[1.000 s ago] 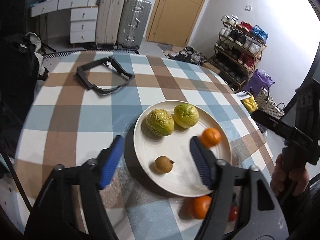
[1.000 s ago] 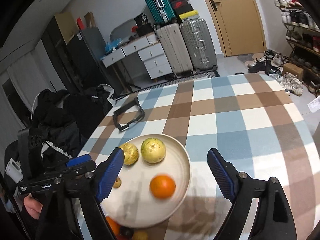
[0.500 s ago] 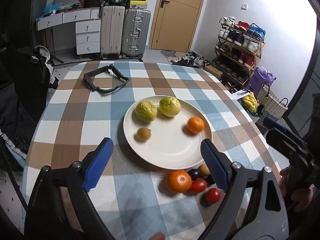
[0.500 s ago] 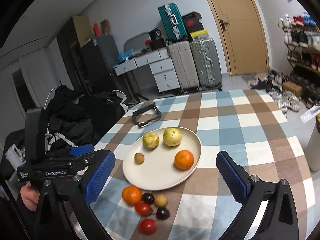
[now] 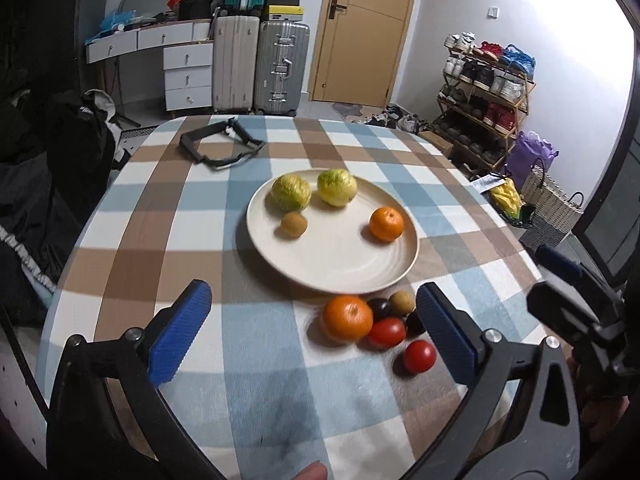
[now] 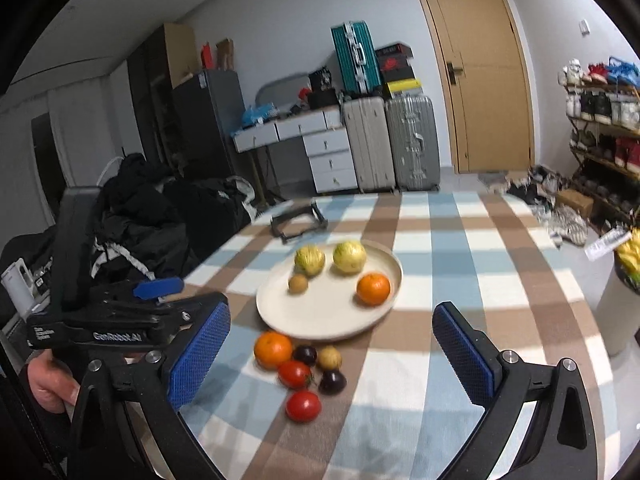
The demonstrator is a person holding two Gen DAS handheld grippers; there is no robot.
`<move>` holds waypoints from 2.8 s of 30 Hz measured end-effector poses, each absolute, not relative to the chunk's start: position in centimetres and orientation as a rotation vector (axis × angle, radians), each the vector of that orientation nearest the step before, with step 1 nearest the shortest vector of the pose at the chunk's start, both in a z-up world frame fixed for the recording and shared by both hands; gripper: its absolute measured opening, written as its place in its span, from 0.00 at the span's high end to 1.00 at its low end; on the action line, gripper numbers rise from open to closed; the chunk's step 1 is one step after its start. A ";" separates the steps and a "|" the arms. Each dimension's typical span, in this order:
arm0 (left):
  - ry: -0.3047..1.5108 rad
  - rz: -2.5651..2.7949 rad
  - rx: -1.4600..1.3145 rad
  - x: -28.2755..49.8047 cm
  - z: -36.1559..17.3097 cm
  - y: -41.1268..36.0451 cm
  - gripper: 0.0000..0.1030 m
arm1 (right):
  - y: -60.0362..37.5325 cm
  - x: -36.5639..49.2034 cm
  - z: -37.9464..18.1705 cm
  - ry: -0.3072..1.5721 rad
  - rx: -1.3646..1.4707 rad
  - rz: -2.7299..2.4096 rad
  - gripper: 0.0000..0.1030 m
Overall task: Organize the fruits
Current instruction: 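Move both tools back toward the remaining fruits, then grasp the red tomato with the right tool while the left tool grasps the large orange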
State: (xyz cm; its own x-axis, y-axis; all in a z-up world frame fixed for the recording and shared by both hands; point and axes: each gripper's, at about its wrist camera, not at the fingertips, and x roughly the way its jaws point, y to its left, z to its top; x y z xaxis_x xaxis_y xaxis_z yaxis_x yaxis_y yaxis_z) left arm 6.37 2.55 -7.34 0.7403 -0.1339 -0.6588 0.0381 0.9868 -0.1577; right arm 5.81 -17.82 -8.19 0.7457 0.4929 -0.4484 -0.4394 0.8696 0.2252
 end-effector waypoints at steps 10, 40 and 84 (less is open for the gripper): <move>0.801 -0.063 -0.164 5.6 -11.7 4.0 0.01 | -17.6 6.5 -13.7 0.740 0.163 0.509 0.00; 0.845 -0.078 -0.210 8.1 -14.1 5.7 0.01 | -12.9 8.0 -17.1 0.882 0.049 0.578 0.52; 0.957 -0.428 -0.388 13.4 -16.1 3.6 0.63 | -16.5 8.8 -16.0 0.803 0.116 0.544 0.70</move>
